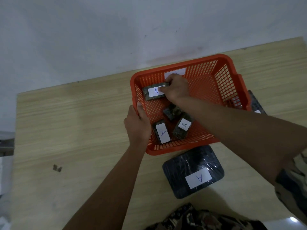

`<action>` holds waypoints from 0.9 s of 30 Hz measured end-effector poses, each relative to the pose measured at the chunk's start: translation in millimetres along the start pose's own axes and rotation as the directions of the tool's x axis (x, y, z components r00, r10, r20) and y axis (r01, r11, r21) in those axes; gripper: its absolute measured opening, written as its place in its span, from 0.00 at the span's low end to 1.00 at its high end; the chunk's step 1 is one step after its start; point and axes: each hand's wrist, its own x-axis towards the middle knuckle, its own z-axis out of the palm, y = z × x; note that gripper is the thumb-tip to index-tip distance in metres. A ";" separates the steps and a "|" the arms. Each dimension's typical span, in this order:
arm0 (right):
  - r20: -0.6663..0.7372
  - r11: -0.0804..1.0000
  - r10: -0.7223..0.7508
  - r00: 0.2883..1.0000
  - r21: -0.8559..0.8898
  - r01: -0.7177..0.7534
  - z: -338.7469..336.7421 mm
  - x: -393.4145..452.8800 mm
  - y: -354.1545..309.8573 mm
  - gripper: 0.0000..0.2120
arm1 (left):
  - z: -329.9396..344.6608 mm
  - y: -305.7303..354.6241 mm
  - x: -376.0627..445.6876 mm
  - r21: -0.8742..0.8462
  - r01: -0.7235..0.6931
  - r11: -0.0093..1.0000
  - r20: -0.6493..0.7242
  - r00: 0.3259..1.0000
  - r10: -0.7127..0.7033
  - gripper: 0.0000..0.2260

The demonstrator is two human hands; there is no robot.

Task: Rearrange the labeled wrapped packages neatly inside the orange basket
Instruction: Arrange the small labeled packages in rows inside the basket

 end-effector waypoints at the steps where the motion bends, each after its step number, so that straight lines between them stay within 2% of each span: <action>1: -0.003 1.000 -0.003 1.000 0.014 0.003 -0.1 0.6 1.4 0.13 | 0.3 -0.1 0.0 0.000 0.003 1.000 -0.001 1.000 -0.003 0.16; 4: 0.006 0.998 -0.044 0.999 0.041 0.044 -1.2 2.1 6.6 0.15 | -0.1 -0.7 -0.3 -0.004 0.018 1.000 0.000 1.000 -0.018 0.17; 7: 0.050 0.984 -0.177 0.983 0.046 0.175 -14.8 3.2 12.4 0.09 | 0.1 -0.8 -0.7 0.004 0.008 1.000 -0.005 1.000 -0.008 0.17; 9: 0.135 0.939 -0.339 0.931 -0.015 0.344 -33.4 3.8 19.3 0.06 | -0.1 -0.7 -0.2 0.018 0.002 1.000 -0.011 1.000 -0.002 0.17; 11: 0.292 0.853 -0.454 0.842 -0.129 0.505 -55.5 3.6 29.9 0.09 | 0.0 -0.3 0.2 0.032 0.010 0.999 -0.003 1.000 -0.010 0.17; 13: 0.461 0.761 -0.454 0.762 -0.244 0.601 -75.8 1.6 42.1 0.10 | 0.3 -0.1 -0.2 0.033 0.007 0.999 -0.005 1.000 -0.007 0.17; 15: 0.550 0.694 -0.429 0.717 -0.307 0.651 -89.8 -3.1 51.7 0.12 | -0.4 0.8 -1.0 0.030 0.003 1.000 -0.011 1.000 -0.002 0.17; 19: 0.621 0.622 -0.432 0.654 -0.321 0.714 -101.5 -13.4 54.9 0.22 | -1.0 2.1 -0.4 0.043 0.007 0.999 -0.015 1.000 -0.006 0.16; 22: 0.707 0.575 -0.380 0.596 -0.325 0.751 -102.7 -17.9 55.2 0.30 | -1.0 1.9 -0.2 0.051 0.020 0.998 -0.008 1.000 -0.019 0.17; 27: 0.654 0.595 -0.470 0.593 -0.262 0.760 -95.9 -22.3 61.3 0.26 | -1.4 2.4 -0.6 0.048 0.022 0.999 -0.005 1.000 -0.022 0.16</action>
